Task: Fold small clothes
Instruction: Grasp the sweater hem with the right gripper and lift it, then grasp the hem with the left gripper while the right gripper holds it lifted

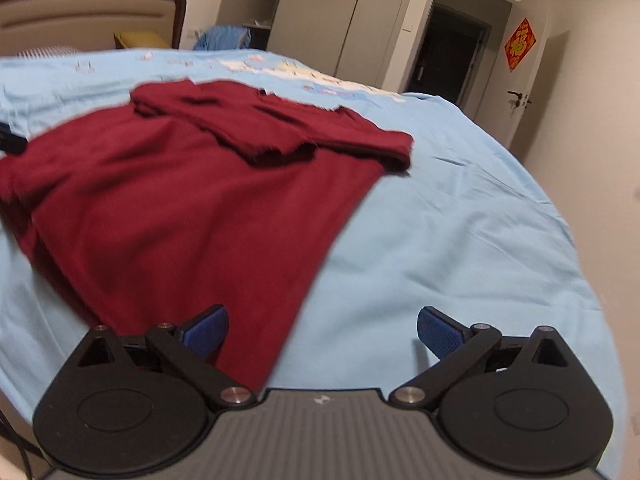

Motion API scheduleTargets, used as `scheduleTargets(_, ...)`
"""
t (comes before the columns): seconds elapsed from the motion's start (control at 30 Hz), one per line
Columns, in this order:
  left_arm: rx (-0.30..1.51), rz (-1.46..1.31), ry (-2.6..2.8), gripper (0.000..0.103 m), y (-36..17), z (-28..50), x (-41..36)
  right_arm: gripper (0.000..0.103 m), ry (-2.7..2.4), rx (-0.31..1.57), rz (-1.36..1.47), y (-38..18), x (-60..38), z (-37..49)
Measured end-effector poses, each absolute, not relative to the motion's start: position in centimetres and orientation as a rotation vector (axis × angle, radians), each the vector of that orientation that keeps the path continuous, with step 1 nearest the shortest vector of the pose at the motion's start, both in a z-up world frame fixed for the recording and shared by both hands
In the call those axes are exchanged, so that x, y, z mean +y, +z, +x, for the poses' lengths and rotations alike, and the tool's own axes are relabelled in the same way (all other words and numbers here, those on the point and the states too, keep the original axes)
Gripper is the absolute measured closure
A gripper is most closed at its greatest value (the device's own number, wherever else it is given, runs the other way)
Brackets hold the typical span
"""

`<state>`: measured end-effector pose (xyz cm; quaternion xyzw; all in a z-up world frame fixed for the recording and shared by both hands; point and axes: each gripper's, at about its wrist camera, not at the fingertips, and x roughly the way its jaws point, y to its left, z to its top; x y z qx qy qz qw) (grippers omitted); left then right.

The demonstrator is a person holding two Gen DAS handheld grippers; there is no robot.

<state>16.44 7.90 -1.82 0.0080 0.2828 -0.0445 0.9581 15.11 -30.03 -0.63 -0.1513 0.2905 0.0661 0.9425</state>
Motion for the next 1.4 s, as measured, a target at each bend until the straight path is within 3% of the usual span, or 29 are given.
scheduleTargets(0.3,0.565,0.016,-0.069,0.001,-1.4,14.3,8.8,0.000,0.271,0.480,-0.410,1.2,-28.9,11.2)
scheduleTargets(0.6,0.558,0.018,-0.093,0.001,-1.2,13.3,8.4,0.001,0.373,0.503,-0.724,-2.2,-23.5,11.1)
scheduleTargets(0.67,0.554,0.025,-0.105,0.001,-1.2,13.2,8.2,0.006,0.370,0.489,-0.748,-2.5,-23.4,10.9)
scheduleTargets(0.77,0.543,0.033,-0.130,0.001,-1.1,12.9,7.9,0.029,0.353,0.469,-0.753,-2.3,-23.6,10.7)
scheduleTargets(0.83,0.533,0.036,-0.160,0.001,-1.1,12.7,7.7,0.066,0.343,0.461,-0.762,-2.2,-23.7,10.6)
scheduleTargets(0.93,0.512,0.061,-0.220,0.001,-1.1,12.1,7.0,0.086,0.345,0.448,-0.747,-1.7,-23.8,10.4)
scheduleTargets(1.4,0.456,0.302,-0.274,0.001,-3.4,12.1,1.4,0.093,0.317,0.211,-0.385,8.6,-26.1,10.3)
